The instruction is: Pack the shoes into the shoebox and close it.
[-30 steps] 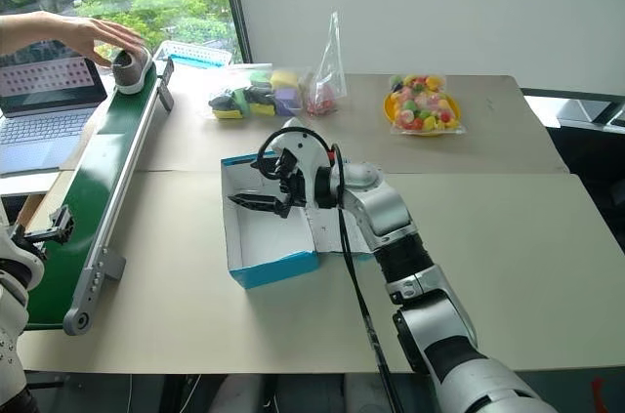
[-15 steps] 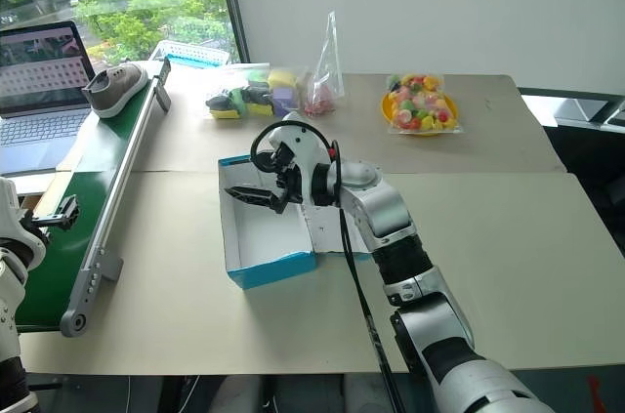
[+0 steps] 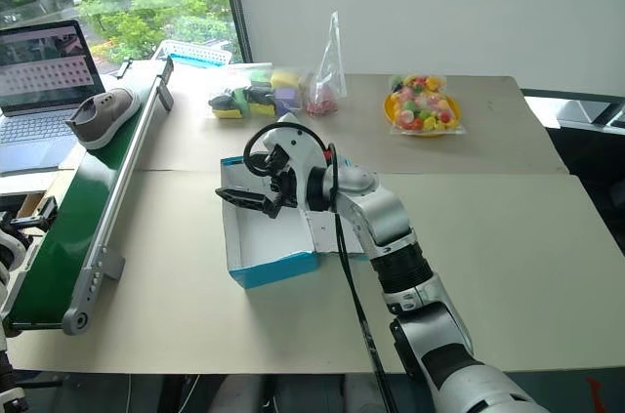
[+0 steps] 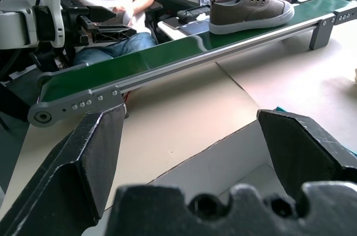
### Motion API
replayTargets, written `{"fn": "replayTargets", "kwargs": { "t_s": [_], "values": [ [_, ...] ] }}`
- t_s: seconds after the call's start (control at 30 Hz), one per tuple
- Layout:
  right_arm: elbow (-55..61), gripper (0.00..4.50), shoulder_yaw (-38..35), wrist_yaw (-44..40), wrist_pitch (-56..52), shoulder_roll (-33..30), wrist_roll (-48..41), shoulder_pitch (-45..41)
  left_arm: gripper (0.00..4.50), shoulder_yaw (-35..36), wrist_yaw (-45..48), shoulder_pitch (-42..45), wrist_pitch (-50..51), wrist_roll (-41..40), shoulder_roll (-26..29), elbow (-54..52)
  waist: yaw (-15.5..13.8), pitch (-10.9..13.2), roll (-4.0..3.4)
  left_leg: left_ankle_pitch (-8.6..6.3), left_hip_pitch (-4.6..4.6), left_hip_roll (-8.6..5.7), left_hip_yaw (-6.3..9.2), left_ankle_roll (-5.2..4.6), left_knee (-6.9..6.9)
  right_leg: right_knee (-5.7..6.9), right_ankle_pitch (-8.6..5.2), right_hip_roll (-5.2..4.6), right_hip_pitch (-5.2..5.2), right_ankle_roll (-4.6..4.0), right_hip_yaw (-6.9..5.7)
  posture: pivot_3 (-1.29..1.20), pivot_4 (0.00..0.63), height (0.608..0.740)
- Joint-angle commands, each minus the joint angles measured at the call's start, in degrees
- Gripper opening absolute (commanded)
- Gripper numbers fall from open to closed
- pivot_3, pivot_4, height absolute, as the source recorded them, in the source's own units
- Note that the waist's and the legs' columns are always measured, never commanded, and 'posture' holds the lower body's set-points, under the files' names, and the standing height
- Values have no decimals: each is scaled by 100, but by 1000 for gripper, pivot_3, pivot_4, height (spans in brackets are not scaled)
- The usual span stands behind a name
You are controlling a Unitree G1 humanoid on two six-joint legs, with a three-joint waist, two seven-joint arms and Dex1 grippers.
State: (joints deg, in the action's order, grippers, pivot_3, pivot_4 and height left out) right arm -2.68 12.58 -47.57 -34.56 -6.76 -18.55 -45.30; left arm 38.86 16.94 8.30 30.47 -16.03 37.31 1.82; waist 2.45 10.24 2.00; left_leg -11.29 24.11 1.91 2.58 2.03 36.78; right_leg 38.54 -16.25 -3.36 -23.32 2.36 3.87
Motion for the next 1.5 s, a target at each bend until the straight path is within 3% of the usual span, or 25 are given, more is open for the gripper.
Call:
{"fn": "replayTargets", "kwargs": {
  "t_s": [0.03,0.23,0.77,0.97,1.03,1.2,1.37,1.5],
  "values": [
    [623,4459,-32,-221,-419,-90,-452,94,4500,-103,450,193,-619,-28,324,643,2,0,0,0,0,0,1,0,0,1,0,0,0,0,-1,0,150,740],
    [947,4459,182,-466,-893,-572,-576,298,4500,-265,1030,387,-1252,-76,490,1672,4,-1,1,0,-1,1,1,0,1,0,0,2,2,0,-4,0,150,740],
    [1267,4459,34,-150,-1181,-841,-691,344,4500,-805,1450,1058,-2149,60,772,3514,-4,-2,4,0,0,2,0,-1,1,2,-1,0,0,-2,-12,0,150,740],
    [1259,4500,29,-43,-1165,-862,-676,282,2803,-969,1674,1280,-2233,-7,770,3753,-32,-2,4,2,-7,1,1,-2,2,11,-1,1,3,-2,-13,0,150,740],
    [1238,4500,26,-30,-1146,-874,-666,262,2562,-996,1689,1350,-2230,-28,759,3739,-49,-2,4,2,-12,1,1,-3,2,12,-1,1,9,-2,-14,0,150,740],
    [1196,4500,-35,1,-1122,-900,-679,223,2431,-1127,1597,1389,-1750,-241,569,2534,-139,-2,4,2,-10,1,4,-3,5,12,-1,2,11,-2,-17,0,150,740],
    [980,4500,-1041,622,-1362,-269,-1402,-63,2431,-1441,1121,1659,-688,-659,162,449,-144,-1,18,2,18,2,19,-2,13,7,-1,2,-1,-2,-25,0,150,740],
    [393,4500,-1748,1510,-1239,84,-1433,-636,2431,-2016,352,2058,-147,-630,-560,-811,-137,-2,19,2,15,-1,18,-2,12,8,0,0,0,-3,-23,0,150,740]
  ]
}}
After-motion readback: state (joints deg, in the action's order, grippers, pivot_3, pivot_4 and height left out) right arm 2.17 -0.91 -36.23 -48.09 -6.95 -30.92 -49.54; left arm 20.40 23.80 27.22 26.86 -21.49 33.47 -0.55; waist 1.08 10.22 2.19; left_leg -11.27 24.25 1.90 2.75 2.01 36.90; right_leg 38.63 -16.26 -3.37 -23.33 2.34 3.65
